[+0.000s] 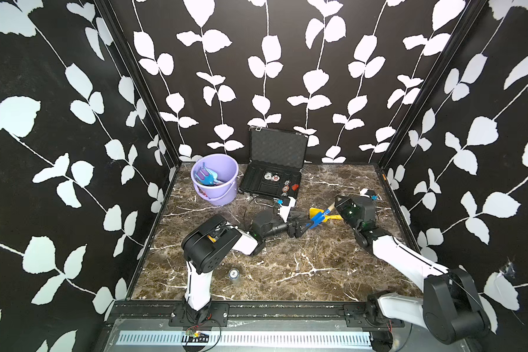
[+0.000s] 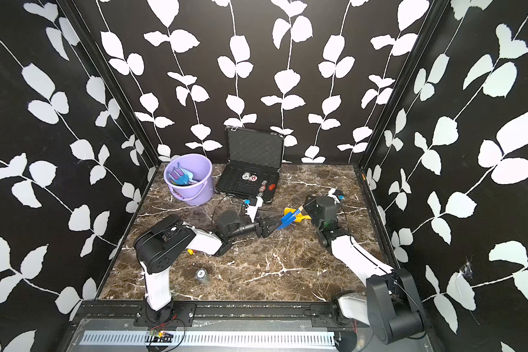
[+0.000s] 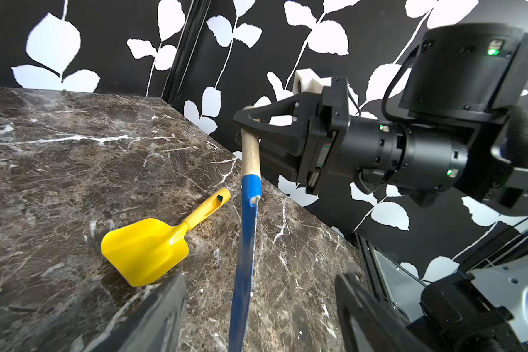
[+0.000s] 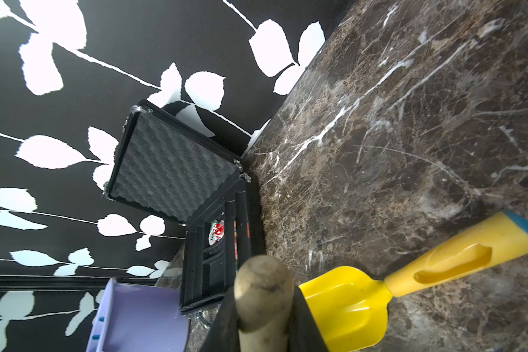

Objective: Organize the gardening tools
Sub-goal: Pick up the gardening tool from the center of the board.

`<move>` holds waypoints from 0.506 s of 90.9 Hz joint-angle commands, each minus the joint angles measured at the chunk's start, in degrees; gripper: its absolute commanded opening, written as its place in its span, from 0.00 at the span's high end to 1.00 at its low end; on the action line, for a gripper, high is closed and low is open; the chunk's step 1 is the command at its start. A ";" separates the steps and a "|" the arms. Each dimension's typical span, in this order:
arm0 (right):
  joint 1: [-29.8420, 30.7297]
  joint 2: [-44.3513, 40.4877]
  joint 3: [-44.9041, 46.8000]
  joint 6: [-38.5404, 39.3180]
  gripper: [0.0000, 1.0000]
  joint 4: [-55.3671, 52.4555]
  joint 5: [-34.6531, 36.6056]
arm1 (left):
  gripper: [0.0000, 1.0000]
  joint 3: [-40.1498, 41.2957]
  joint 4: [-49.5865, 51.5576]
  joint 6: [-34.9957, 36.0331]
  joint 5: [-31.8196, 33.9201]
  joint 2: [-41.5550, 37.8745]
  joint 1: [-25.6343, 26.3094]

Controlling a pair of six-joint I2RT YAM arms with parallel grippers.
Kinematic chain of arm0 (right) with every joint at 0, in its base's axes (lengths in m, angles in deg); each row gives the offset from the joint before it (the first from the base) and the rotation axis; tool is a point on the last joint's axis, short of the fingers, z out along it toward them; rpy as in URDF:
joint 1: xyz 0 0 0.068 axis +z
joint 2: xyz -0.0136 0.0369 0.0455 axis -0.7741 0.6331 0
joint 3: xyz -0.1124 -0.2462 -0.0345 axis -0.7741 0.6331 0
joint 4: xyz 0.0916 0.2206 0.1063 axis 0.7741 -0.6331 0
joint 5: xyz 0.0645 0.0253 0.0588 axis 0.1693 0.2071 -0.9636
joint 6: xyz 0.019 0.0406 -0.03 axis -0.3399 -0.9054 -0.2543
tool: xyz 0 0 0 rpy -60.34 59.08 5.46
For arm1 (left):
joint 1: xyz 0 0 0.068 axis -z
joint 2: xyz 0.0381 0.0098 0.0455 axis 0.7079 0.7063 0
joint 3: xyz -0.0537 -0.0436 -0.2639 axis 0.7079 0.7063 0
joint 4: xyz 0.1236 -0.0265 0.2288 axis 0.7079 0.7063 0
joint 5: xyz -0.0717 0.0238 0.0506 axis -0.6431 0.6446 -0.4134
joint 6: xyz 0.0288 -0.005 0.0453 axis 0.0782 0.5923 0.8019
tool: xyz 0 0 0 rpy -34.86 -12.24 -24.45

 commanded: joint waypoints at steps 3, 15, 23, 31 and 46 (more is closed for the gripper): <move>0.40 -1.85 0.97 -2.16 1.00 4.49 -0.44 | 0.26 -1.65 4.71 4.34 0.73 0.36 0.31; 0.48 -2.51 1.83 -3.34 1.00 5.50 -1.57 | 0.31 -2.31 7.15 6.37 1.67 0.54 0.31; 0.49 -2.92 2.60 -4.06 1.00 6.42 -2.02 | 0.39 -2.85 7.82 6.77 1.30 0.84 0.35; 0.49 -3.22 3.45 -4.73 1.00 7.40 -2.16 | 0.43 -3.19 7.81 6.73 0.84 1.35 0.31; 0.97 -3.39 4.73 -6.13 1.00 9.53 -2.30 | 0.61 -3.66 7.98 6.85 0.25 2.03 0.46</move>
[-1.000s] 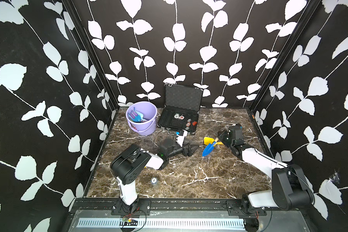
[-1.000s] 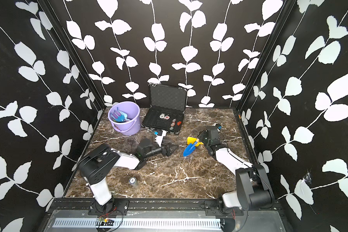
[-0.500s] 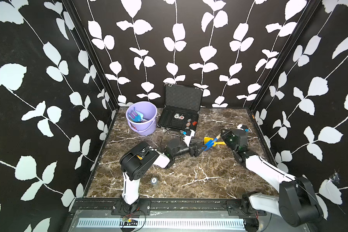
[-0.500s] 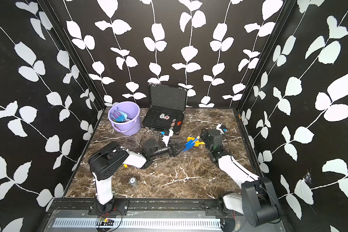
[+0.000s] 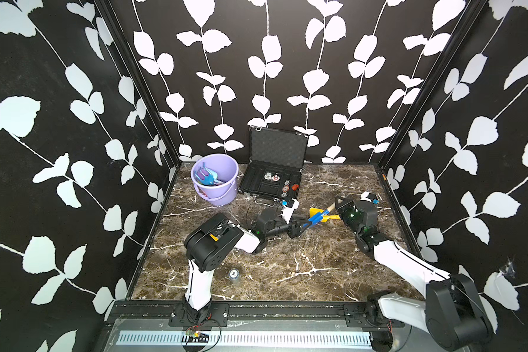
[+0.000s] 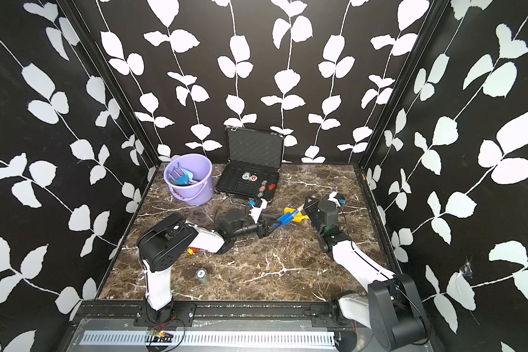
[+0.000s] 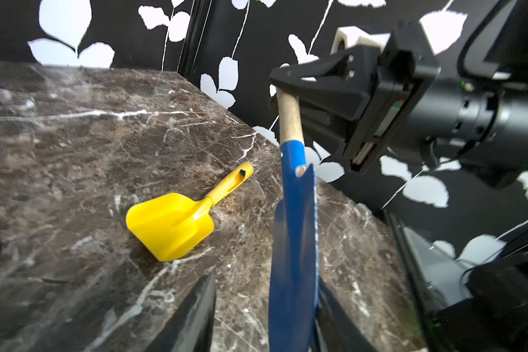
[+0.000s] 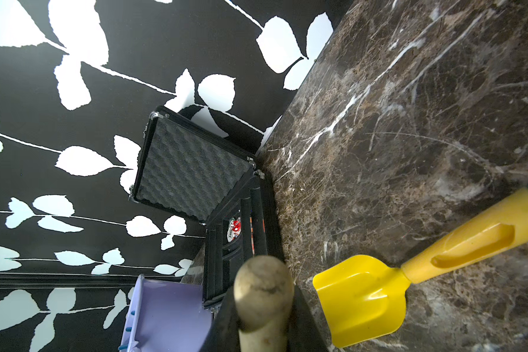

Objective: Organize the gardening tools
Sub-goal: Pick up the gardening tool from the center of the board.

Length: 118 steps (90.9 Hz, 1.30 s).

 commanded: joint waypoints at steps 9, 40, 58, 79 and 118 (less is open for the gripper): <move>1.16 -1.32 0.99 -1.72 1.00 4.95 -0.89 | 0.74 -1.43 0.62 1.56 -0.73 -0.02 0.33; 1.42 -2.60 -0.63 5.93 0.74 -5.50 -3.19 | 1.00 -0.04 15.64 12.97 2.99 -9.62 0.33; 1.23 -5.01 -3.55 19.87 0.24 -21.01 -6.21 | 1.00 -1.92 40.50 25.03 11.07 -21.44 0.23; 0.98 -12.24 -6.03 41.97 0.23 -31.71 -13.44 | 1.00 -7.93 67.47 33.31 15.73 -29.51 0.20; 6.98 -17.92 -8.15 72.82 0.21 -34.84 -26.02 | 1.00 -14.79 88.65 38.07 8.05 -34.03 0.01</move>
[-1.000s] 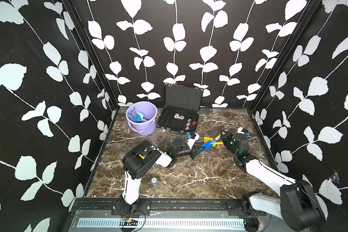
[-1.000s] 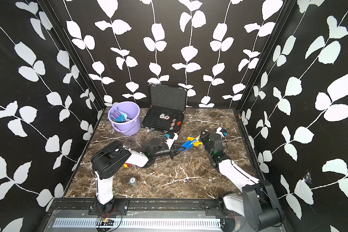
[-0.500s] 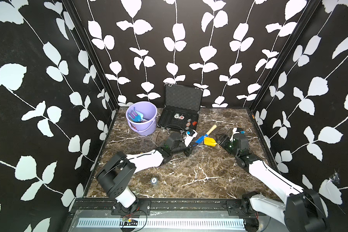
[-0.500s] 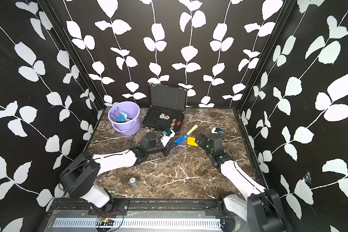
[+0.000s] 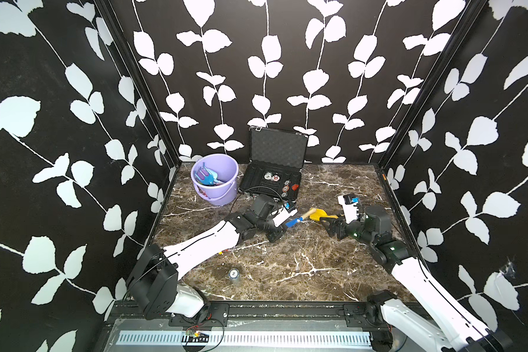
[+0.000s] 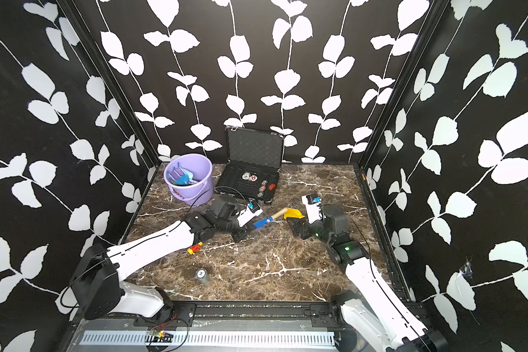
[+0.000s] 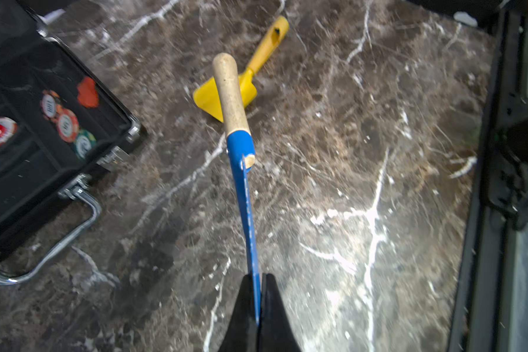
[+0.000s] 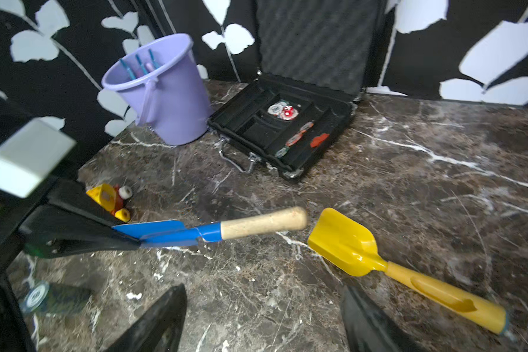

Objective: Organize the gardening tools
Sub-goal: Pick up the gardening tool from the center of the board.

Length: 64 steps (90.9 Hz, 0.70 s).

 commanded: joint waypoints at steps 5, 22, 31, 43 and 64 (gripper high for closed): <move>5.32 1.62 -2.89 13.71 0.21 -1.80 -0.37 | 1.00 -2.80 8.26 2.92 -4.30 -3.34 -0.28; 14.96 7.15 -5.35 20.86 0.23 -4.20 8.85 | 1.00 -3.25 11.22 3.59 -8.23 -5.14 -1.31; 17.68 10.56 -6.51 22.72 0.25 -5.30 11.95 | 1.00 -3.48 12.56 4.11 -11.49 -5.89 -2.40; 19.51 14.26 -7.30 23.62 0.26 -5.34 14.14 | 1.00 -3.40 13.45 4.50 -14.49 -6.84 -4.01; 20.00 18.20 -7.63 23.90 0.26 -3.57 16.19 | 1.00 -3.39 14.54 5.85 -18.41 -6.83 -4.65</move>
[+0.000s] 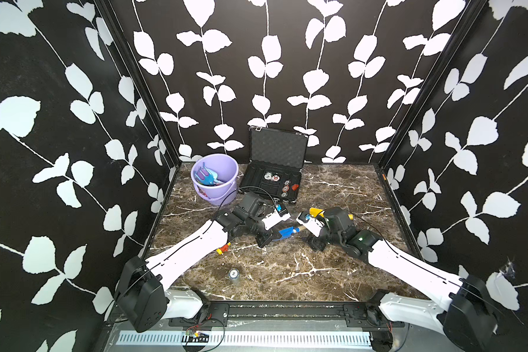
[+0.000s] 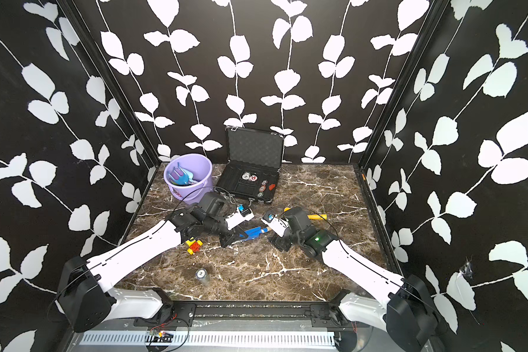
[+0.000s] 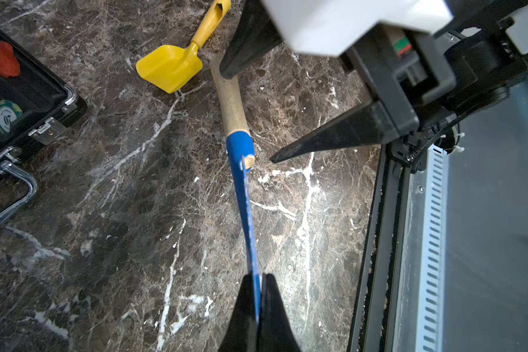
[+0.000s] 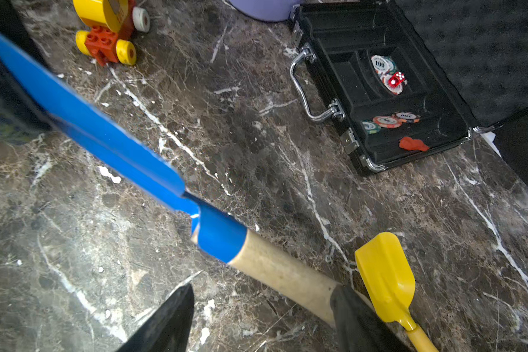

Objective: Organize the gardening tools
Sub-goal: Pick up the gardening tool from the center of the board.

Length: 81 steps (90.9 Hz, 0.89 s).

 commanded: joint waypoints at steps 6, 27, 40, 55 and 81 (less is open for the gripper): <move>0.62 1.96 -1.68 0.98 0.27 1.73 2.67 | 1.00 -1.71 0.91 2.60 -7.79 -1.58 -0.06; 0.72 3.85 -1.02 1.11 0.32 4.45 1.21 | 1.00 -2.31 1.25 3.68 -12.03 -2.09 -0.14; 0.64 4.41 -1.19 0.87 0.52 4.34 0.61 | 1.00 -2.39 1.30 2.81 -9.09 -2.09 -0.47; 0.71 3.15 0.47 -0.13 0.84 6.33 0.73 | 1.00 -1.45 -1.98 0.02 -7.76 -3.16 -0.85; 0.79 -1.04 4.53 -3.33 1.00 12.47 -0.24 | 0.56 0.72 -8.77 -5.07 -7.33 -4.51 -2.77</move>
